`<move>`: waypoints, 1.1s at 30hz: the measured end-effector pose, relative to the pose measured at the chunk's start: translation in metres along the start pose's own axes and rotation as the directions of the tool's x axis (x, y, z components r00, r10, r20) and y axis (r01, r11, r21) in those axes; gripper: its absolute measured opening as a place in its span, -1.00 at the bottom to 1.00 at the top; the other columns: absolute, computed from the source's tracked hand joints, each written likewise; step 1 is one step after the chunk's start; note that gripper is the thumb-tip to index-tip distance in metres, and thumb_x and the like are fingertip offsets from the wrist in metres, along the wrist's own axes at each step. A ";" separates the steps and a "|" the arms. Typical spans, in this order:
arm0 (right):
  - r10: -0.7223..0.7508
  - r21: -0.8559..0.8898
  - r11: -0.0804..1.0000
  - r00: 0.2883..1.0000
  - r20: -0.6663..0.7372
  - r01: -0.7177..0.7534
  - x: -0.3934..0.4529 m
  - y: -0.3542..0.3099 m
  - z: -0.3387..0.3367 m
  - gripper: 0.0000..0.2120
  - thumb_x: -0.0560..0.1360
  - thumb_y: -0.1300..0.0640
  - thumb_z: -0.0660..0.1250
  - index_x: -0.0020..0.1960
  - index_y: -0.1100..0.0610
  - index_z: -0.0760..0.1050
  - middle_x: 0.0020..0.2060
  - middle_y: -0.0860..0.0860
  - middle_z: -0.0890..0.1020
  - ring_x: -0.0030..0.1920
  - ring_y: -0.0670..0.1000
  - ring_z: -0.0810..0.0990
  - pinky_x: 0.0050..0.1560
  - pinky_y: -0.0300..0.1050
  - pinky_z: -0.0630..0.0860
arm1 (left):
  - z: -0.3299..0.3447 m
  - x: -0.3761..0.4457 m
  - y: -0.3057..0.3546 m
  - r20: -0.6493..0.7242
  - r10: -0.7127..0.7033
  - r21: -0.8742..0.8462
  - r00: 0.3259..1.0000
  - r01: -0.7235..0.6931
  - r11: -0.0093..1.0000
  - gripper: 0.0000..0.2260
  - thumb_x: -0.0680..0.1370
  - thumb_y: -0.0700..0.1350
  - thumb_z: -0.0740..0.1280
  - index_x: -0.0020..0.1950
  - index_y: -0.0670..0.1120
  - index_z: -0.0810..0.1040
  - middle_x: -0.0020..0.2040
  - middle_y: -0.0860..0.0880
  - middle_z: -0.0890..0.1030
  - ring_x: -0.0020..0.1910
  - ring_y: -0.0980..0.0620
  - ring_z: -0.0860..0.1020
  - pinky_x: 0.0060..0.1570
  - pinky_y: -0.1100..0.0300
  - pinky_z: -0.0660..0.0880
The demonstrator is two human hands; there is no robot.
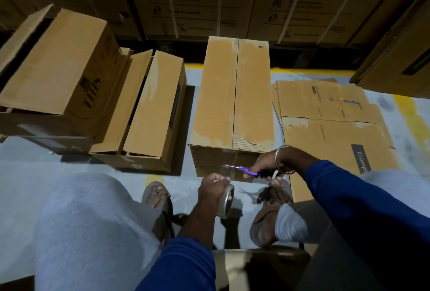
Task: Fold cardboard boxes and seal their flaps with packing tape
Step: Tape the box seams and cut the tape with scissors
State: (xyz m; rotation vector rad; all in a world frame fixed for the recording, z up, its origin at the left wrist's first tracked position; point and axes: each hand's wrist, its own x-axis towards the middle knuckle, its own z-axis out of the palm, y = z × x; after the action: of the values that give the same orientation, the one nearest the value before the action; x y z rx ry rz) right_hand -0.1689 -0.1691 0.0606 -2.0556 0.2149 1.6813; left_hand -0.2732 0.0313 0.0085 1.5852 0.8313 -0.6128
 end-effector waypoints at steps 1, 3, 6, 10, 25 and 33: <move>-0.011 0.000 1.000 1.000 0.006 0.011 0.001 0.000 -0.001 -0.57 0.37 -0.25 0.56 -0.08 0.10 0.58 -0.33 0.00 0.47 -0.38 -0.04 0.44 -0.31 -0.22 0.48 | 0.000 0.000 0.000 0.000 0.000 0.005 1.000 0.000 1.000 -0.89 0.53 -0.06 0.53 -0.10 -0.06 0.66 -0.14 -0.07 0.73 -0.13 -0.11 0.72 -0.01 -0.03 0.69; -0.046 -0.014 0.999 0.999 -0.014 0.046 0.000 0.000 -0.003 -0.63 0.41 -0.17 0.56 -0.08 0.13 0.60 -0.38 0.01 0.48 -0.43 -0.04 0.44 -0.36 -0.24 0.44 | 0.000 0.001 0.000 -0.012 0.005 0.015 1.000 -0.004 1.000 -0.88 0.52 -0.04 0.54 -0.10 -0.05 0.66 -0.13 -0.07 0.73 -0.13 -0.10 0.71 -0.05 0.02 0.68; -0.072 -0.048 0.996 0.996 -0.049 0.069 0.001 0.002 -0.007 -0.70 0.45 -0.09 0.56 -0.17 0.13 0.60 -0.43 0.04 0.50 -0.47 -0.01 0.44 -0.36 -0.24 0.42 | 0.000 0.004 -0.001 -0.018 -0.001 0.022 1.000 0.001 1.000 -0.86 0.48 -0.01 0.56 -0.14 -0.04 0.67 -0.19 -0.07 0.74 -0.13 -0.16 0.73 0.01 -0.09 0.69; -0.084 -0.025 0.996 0.994 -0.063 0.082 0.004 0.001 -0.003 -0.64 0.41 -0.12 0.59 -0.09 0.18 0.64 -0.30 0.11 0.54 -0.45 0.01 0.46 -0.39 -0.22 0.44 | -0.001 0.000 0.004 -0.025 0.004 0.025 1.000 -0.003 1.000 -0.89 0.52 -0.05 0.54 -0.12 -0.04 0.66 -0.16 -0.10 0.74 -0.23 -0.11 0.73 -0.11 0.01 0.71; -0.124 -0.005 0.992 0.988 -0.093 0.124 0.011 -0.014 0.012 -0.65 0.46 -0.09 0.56 -0.11 0.20 0.58 -0.38 0.03 0.54 -0.53 -0.05 0.45 -0.48 -0.23 0.42 | -0.003 0.012 -0.002 -0.052 0.033 0.141 0.998 -0.025 0.990 -0.88 0.56 -0.11 0.49 -0.15 -0.07 0.61 -0.25 -0.05 0.67 -0.44 0.13 0.61 -0.41 0.29 0.57; -0.034 -0.386 0.922 0.993 -0.110 -0.011 0.011 -0.010 0.016 -0.65 0.46 -0.15 0.54 -0.16 0.15 0.65 -0.27 0.03 0.67 -0.32 0.00 0.57 -0.24 -0.18 0.53 | -0.035 0.020 -0.002 0.042 -0.002 0.742 0.999 -0.030 0.670 -0.72 0.56 0.10 0.45 0.13 -0.06 0.63 0.09 -0.04 0.64 0.04 0.01 0.55 0.03 0.11 0.43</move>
State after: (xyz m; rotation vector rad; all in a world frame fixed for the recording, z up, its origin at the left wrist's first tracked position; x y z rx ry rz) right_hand -0.1763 -0.1514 0.0503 -2.4359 -0.1045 1.7059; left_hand -0.2646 0.0695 -0.0015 2.3094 0.5456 -1.0624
